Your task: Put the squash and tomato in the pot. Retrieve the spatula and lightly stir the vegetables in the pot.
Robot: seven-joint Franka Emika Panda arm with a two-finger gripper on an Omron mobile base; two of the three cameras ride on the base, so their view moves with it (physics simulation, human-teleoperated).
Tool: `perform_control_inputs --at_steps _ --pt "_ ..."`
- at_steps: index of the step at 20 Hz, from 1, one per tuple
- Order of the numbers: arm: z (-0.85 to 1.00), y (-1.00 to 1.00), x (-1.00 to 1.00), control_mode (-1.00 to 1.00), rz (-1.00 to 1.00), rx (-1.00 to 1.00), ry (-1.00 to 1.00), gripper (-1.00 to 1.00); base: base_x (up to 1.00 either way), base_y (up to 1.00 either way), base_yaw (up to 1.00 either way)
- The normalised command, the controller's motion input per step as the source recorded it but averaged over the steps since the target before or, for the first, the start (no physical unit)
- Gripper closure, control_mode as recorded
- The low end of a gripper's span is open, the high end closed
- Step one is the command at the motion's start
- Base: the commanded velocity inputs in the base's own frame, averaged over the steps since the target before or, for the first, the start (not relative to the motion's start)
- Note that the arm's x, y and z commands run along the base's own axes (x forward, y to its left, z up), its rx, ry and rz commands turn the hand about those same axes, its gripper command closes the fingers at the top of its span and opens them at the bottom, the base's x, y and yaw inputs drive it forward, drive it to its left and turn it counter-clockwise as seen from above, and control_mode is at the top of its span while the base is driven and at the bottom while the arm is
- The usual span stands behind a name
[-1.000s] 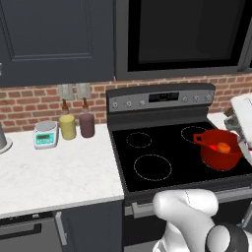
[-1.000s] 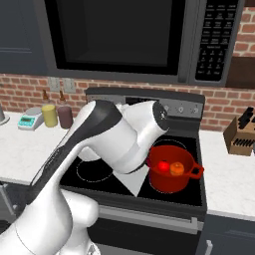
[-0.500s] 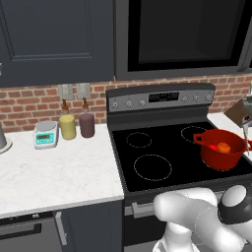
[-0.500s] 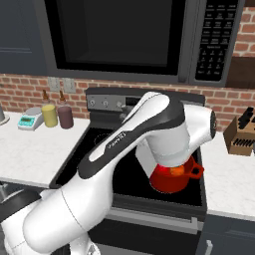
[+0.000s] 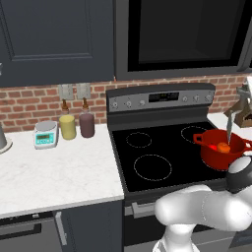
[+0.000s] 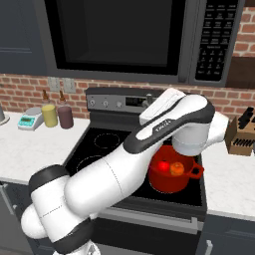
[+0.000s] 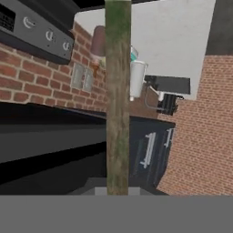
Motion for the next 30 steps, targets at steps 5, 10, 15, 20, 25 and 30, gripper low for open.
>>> perform_control_inputs --at_steps 5,10,15,20,25,30 --pt "-0.11 -0.72 0.39 -1.0 0.0 0.14 -0.01 1.0 0.0 0.0 0.0" --pt "-0.47 -0.35 0.2 -1.0 0.0 0.08 0.0 1.0 0.0 0.0 0.0" --pt "-0.38 -0.13 0.22 -1.0 -0.01 0.05 -0.02 1.0 0.0 0.0 0.0" --pt "-0.27 -0.07 0.26 -1.0 -0.01 0.02 -0.03 1.0 0.0 0.0 0.0" --pt "-0.34 -0.01 0.27 -1.0 -0.02 0.0 -0.01 1.0 0.0 0.0 0.0" --pt "-0.41 0.0 0.1 -1.0 -0.03 0.0 0.0 1.0 0.0 0.0 0.0"
